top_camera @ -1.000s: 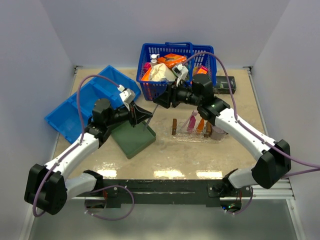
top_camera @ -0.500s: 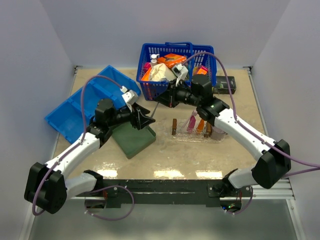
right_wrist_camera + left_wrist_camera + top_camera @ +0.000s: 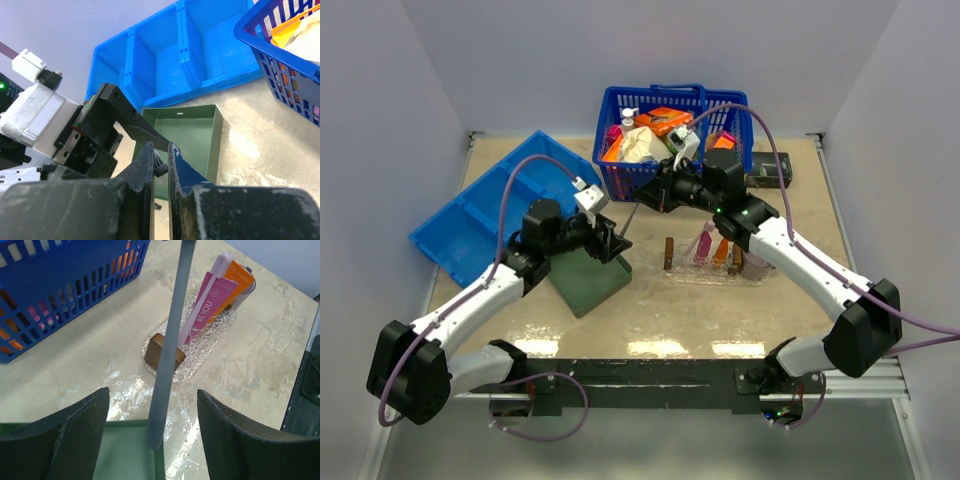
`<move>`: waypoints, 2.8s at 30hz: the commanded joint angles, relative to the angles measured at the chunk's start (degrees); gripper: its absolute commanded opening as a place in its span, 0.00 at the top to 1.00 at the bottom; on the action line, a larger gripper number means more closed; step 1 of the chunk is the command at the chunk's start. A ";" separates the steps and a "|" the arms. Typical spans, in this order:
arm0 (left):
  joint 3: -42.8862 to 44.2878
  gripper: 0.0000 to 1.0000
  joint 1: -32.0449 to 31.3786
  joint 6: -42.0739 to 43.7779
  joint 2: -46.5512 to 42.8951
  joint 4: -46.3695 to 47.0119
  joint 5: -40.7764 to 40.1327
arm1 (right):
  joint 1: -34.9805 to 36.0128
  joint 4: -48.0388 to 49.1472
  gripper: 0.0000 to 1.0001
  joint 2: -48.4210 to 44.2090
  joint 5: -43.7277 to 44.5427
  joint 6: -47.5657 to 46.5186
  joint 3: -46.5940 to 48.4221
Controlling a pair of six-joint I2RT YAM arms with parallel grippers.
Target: Prepare toiletry sets of a toothbrush and toothpaste on the tray
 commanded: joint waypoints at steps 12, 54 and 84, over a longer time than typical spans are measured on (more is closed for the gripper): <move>3.06 0.76 -1.10 1.34 1.94 0.43 0.36 | -0.02 1.72 1.00 -1.19 -1.38 2.01 0.41; 9.39 1.00 -1.01 -3.31 13.28 -4.33 52.75 | -1.52 -28.51 0.34 -10.68 -20.45 -24.09 5.06; 8.51 1.00 -1.01 -5.96 14.86 -2.03 53.10 | -1.43 -22.72 0.53 -13.40 -23.88 -22.25 4.63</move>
